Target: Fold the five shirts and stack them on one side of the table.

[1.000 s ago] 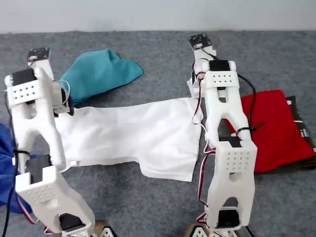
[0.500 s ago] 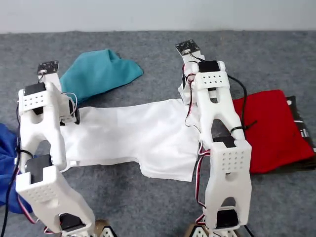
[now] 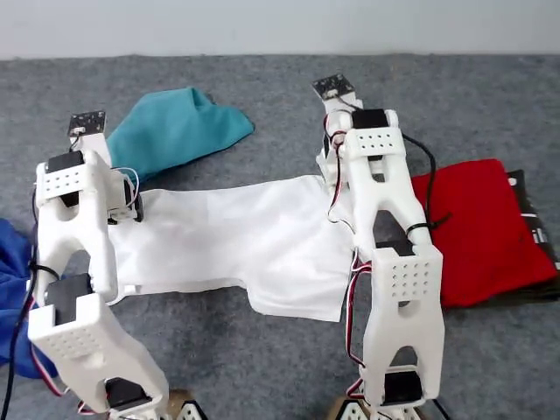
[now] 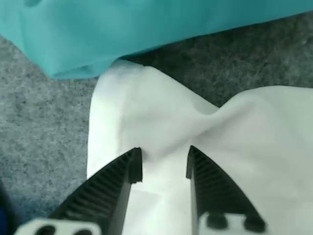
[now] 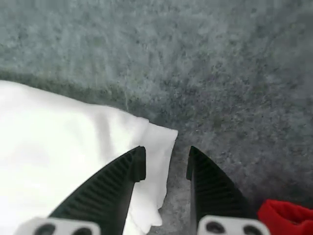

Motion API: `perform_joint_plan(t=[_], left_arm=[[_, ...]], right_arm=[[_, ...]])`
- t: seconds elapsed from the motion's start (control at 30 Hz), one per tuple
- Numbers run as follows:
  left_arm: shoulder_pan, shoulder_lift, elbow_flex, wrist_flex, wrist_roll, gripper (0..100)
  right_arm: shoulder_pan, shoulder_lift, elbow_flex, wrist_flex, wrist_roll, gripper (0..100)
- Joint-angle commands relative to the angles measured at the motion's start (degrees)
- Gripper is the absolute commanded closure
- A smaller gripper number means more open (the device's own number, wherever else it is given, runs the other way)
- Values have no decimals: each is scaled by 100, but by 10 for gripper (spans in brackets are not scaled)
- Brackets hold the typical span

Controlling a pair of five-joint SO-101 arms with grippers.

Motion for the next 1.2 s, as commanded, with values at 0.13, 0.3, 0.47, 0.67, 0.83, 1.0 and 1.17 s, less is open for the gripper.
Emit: perform_joint_plan(t=[0.13,0.3,0.47,0.67,0.83,1.0,1.17], left_arm=[[35,-220,75,-62,62,840],[35,-220,163,-62,62,840],[35,-220,163,-62,62,840],[35,-220,163,-62,62,840],[35,-220,163,-35,62,840],[35,-220,171,-26,62,840],[35,-220,171,-26,53,840]], right_arm=[[-251,-646,-598,629,-70,847],[-523,-198,-598,549,-70,847],[-444,470,-607,233,-70,848],[-119,681,-607,84,-70,849],[-4,690,-607,101,-26,849],[40,690,-598,136,158,849],[22,673,-598,251,158,849]])
